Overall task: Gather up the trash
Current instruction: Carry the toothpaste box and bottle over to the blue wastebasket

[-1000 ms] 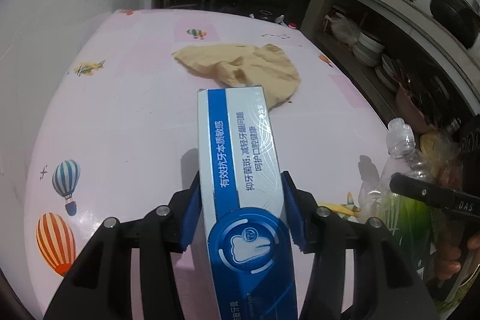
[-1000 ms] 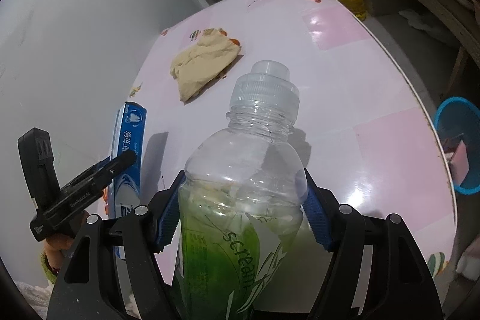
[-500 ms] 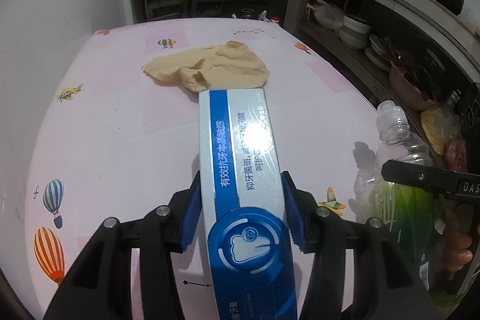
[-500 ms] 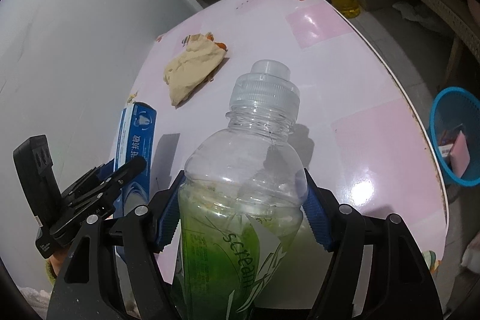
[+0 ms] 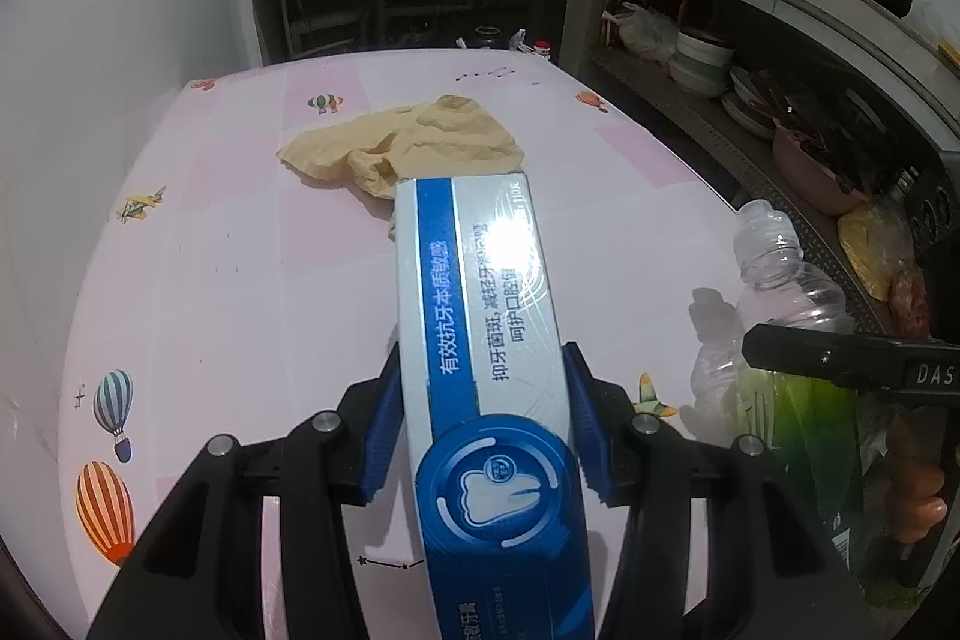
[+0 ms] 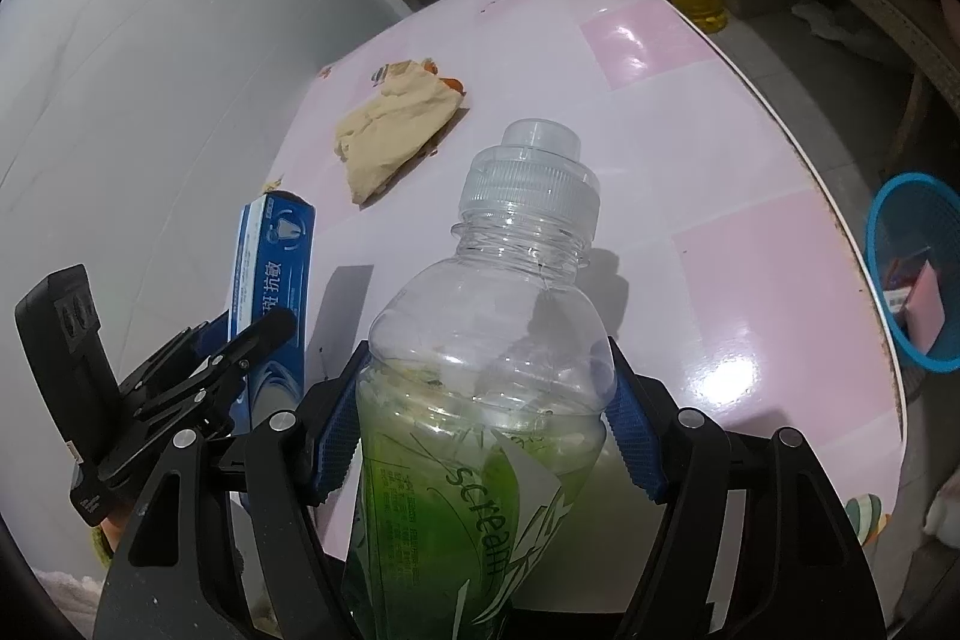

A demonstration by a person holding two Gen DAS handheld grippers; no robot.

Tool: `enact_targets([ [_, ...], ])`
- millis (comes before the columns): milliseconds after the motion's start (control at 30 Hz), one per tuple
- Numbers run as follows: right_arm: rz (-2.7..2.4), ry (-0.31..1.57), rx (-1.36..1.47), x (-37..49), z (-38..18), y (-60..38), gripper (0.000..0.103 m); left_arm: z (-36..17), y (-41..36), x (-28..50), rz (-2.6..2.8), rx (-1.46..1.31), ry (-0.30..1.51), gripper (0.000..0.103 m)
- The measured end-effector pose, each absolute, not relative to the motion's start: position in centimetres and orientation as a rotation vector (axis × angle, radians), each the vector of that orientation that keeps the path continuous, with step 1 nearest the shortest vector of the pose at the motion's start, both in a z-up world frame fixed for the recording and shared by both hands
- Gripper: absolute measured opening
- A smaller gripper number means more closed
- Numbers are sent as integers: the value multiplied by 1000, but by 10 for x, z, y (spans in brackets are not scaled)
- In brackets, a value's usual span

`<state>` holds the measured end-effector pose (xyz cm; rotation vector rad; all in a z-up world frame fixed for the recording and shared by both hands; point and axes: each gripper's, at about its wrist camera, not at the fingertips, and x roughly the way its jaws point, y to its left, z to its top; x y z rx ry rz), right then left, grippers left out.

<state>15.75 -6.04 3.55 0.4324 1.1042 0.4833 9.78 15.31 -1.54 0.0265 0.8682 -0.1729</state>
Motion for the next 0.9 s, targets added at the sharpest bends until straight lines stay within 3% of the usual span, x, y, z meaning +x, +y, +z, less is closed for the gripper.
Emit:
enact_targets([
  [900,444,1051,504,138,49,-97,68,10,124,94,-302,18,785,48],
])
